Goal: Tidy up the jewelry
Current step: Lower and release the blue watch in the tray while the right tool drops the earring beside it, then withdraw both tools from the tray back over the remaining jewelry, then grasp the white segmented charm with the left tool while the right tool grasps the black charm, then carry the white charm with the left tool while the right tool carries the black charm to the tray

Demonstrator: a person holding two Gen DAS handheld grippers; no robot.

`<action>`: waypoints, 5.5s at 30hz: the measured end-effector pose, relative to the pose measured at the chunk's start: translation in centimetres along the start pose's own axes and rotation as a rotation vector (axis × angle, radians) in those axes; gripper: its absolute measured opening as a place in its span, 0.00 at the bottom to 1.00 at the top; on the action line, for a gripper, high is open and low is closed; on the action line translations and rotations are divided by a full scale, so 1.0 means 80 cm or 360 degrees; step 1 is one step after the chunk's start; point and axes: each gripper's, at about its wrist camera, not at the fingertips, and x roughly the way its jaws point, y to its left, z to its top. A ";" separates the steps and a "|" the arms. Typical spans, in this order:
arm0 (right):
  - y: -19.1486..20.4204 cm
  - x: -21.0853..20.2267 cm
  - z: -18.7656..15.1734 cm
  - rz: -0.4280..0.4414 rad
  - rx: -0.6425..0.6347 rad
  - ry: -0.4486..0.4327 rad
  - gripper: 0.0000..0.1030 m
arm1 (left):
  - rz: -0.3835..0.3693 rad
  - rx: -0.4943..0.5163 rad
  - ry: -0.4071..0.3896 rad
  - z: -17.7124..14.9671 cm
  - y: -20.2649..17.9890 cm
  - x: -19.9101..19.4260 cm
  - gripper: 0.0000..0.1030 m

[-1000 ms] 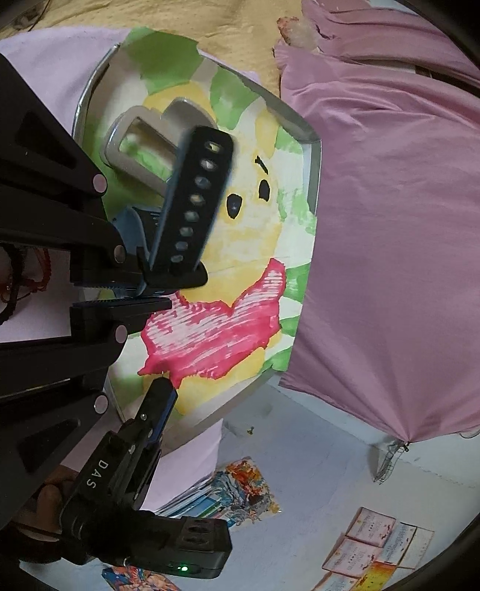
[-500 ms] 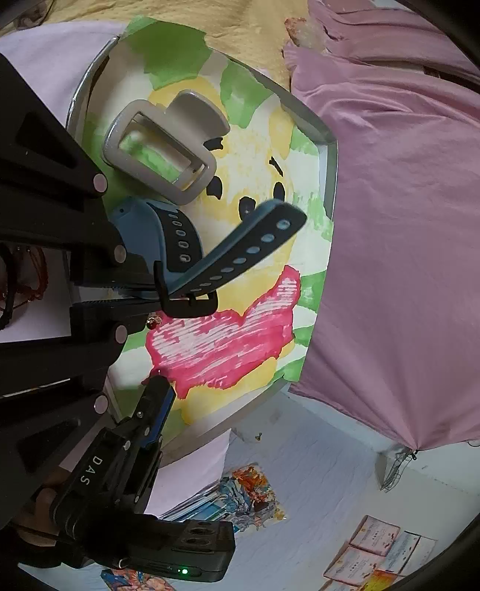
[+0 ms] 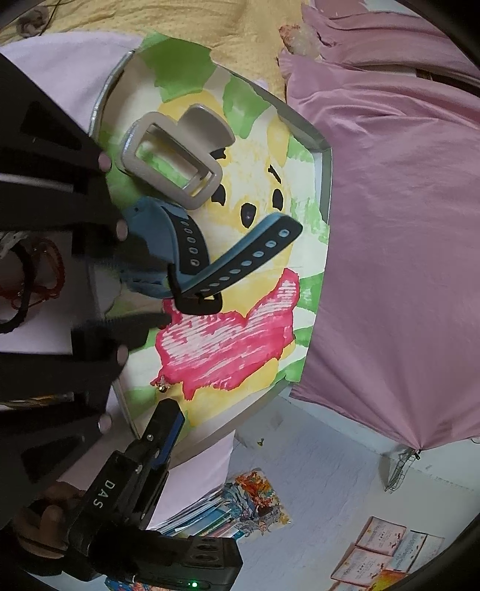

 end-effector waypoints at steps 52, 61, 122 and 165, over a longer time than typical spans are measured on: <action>0.023 -0.197 -0.160 -0.0190 -0.0164 -0.0833 0.98 | 0.0378 0.0094 -0.0822 -0.161 -0.023 -0.184 0.99; 0.033 -0.191 -0.167 -0.0278 -0.0252 -0.0780 0.98 | 0.0405 0.0120 -0.0731 -0.167 -0.016 -0.175 0.99; 0.018 -0.078 -0.112 -0.0179 -0.0222 0.0059 0.13 | 0.0209 -0.0158 -0.0008 -0.091 0.013 -0.052 0.27; 0.001 -0.099 -0.101 -0.0055 -0.0114 -0.0158 0.12 | -0.0040 -0.0066 -0.0253 -0.081 -0.015 -0.090 0.12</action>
